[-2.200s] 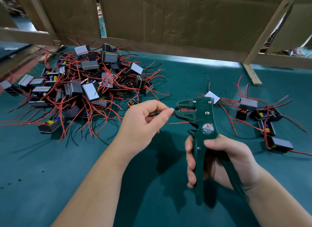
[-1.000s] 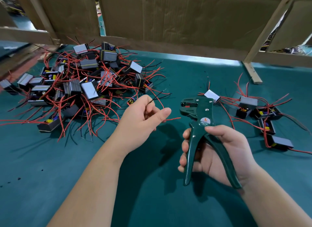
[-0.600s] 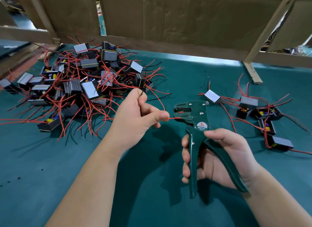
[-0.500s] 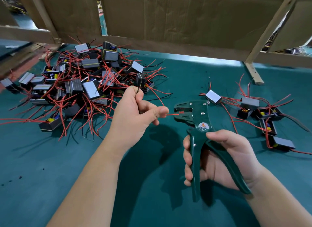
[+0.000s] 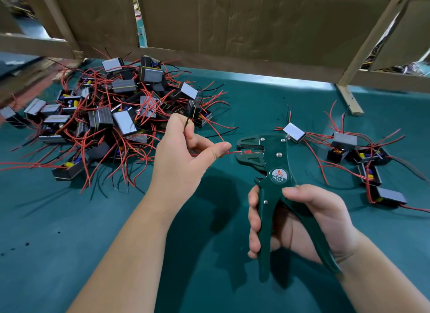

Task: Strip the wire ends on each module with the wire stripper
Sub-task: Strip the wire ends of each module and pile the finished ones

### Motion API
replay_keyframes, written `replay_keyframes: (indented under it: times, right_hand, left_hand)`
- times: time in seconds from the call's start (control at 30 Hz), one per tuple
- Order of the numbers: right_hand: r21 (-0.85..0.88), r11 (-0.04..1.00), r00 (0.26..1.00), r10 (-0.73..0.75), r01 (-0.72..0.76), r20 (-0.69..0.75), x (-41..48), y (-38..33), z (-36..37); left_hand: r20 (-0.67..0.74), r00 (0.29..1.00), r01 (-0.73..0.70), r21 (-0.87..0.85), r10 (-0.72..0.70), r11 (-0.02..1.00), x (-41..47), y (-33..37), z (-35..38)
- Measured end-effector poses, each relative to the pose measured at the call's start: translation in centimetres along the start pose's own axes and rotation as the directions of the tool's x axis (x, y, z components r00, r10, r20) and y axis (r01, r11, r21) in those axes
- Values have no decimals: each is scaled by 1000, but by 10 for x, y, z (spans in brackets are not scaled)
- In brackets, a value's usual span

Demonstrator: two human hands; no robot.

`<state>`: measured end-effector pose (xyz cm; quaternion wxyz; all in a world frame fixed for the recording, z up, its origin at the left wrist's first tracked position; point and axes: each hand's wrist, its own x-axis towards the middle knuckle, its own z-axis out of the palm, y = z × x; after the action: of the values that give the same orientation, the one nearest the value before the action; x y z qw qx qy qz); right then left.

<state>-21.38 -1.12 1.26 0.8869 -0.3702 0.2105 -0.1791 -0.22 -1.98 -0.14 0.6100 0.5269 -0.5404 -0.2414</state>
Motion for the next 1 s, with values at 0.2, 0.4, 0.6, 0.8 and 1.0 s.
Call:
replay_keyframes:
  times: [0.2, 0.4, 0.6, 0.8, 1.0]
  right_hand:
    - [-45, 999, 999, 8, -10, -41, 0, 1, 1]
    - [-56, 998, 997, -12, 7, -82, 0, 0, 1]
    - [-63, 998, 996, -6, 1, -92, 0, 0, 1]
    - [-90, 996, 987, -40, 26, -156, 1, 2, 6]
    - [-64, 995, 924, -93, 74, -372, 6, 5, 14]
  left_hand:
    - [3, 1000, -30, 41, 30, 999, -1, -1, 0]
    - [10, 999, -41, 46, 41, 998, -2, 0, 1]
    - [16, 999, -52, 36, 52, 998, -2, 0, 1]
    - [30, 999, -42, 21, 42, 999, -2, 2, 3]
    - [155, 987, 40, -1, -40, 999, -5, 1, 7]
